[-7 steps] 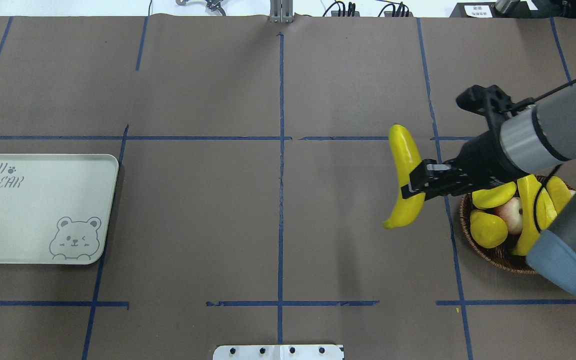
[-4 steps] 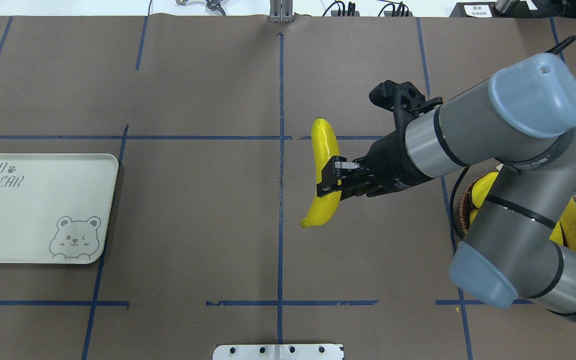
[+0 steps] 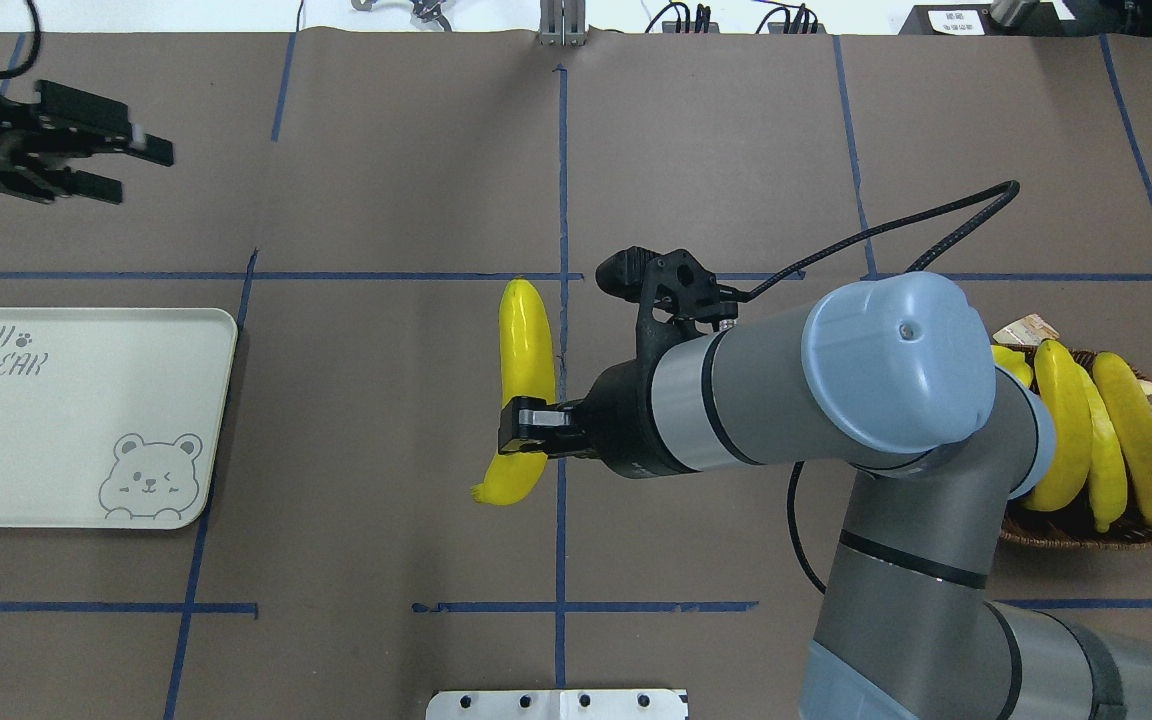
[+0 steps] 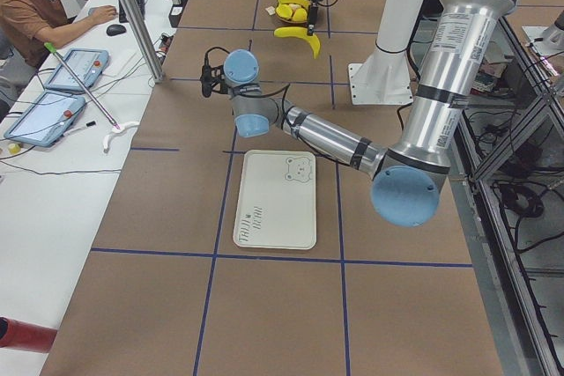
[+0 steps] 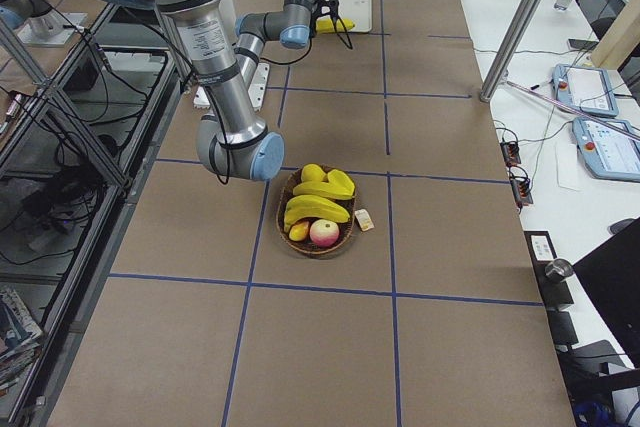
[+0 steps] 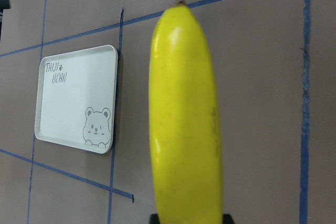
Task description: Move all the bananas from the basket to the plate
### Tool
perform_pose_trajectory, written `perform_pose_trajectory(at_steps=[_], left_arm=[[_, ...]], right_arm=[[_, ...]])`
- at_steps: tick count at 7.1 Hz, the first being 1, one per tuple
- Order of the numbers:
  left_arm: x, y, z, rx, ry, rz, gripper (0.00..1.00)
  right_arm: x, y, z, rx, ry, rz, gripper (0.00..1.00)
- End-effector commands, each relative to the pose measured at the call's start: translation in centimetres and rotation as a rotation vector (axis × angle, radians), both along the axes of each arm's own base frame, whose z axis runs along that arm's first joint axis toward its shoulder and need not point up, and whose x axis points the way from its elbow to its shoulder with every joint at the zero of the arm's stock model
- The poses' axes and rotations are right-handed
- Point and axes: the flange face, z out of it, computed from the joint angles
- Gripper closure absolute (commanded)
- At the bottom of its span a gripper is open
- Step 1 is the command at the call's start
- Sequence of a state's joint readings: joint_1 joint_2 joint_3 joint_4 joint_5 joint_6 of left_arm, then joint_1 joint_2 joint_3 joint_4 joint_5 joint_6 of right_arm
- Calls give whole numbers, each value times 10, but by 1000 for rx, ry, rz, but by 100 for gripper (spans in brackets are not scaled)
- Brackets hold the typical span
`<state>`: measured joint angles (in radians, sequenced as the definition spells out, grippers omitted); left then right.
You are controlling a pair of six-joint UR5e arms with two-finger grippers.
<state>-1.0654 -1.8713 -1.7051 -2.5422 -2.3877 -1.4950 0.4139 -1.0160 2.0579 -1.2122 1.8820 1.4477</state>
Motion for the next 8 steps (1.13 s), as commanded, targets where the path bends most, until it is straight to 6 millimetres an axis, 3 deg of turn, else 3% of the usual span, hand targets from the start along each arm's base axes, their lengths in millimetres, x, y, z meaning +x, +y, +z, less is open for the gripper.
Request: perform_pose_trajectory(at_steps=[1,3,4,7,8], left_arm=[[77,26,-87,-130,183,10,1],[106,60,-133,-183,261,95,1],[124,81,-145,-207,282,148,1],[181,129,-155,-225,309,168,1],[191,137,-155,-229,311,172,1]], right_arm=[[-3,4,-3,4,-5,2,100],[-5,7,-6,4,-9,-4,100],[-5,8,-6,6,-12,-6,100],[-4,8,-10,9,-19,-6,100],[-4,8,-10,8,-18,-6,100]])
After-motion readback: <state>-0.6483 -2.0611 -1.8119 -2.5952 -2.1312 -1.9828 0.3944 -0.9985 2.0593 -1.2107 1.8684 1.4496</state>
